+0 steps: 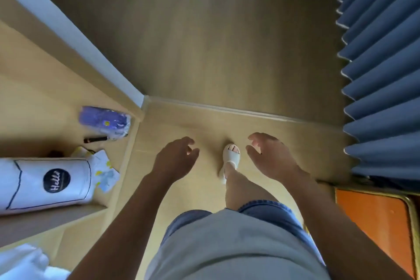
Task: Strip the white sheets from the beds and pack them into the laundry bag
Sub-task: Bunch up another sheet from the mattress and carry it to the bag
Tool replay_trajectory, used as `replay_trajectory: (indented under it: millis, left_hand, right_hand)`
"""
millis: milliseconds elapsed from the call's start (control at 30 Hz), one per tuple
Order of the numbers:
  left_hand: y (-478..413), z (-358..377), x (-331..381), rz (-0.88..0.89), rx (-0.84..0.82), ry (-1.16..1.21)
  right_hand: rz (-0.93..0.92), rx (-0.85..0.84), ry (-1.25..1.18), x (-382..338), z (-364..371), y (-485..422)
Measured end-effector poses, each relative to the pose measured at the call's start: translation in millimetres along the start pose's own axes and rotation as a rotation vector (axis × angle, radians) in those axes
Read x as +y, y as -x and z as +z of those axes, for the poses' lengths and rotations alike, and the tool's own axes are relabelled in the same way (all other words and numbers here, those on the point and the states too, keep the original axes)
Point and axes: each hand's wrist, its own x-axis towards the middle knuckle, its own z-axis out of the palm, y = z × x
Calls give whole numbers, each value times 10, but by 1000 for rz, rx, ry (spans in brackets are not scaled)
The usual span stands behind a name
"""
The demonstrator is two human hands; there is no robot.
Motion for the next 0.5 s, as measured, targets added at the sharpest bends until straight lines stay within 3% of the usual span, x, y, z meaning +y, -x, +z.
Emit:
replay_trajectory:
  millis: [233, 500]
  left_hand:
    - [-1483, -1032, 423, -127, 65, 137]
    - [-3349, -2124, 526, -187, 103, 198]
  right_hand:
    - [-104, -90, 91, -305, -1004, -1932]
    - [-155, -103, 108, -1051, -1665, -4127]
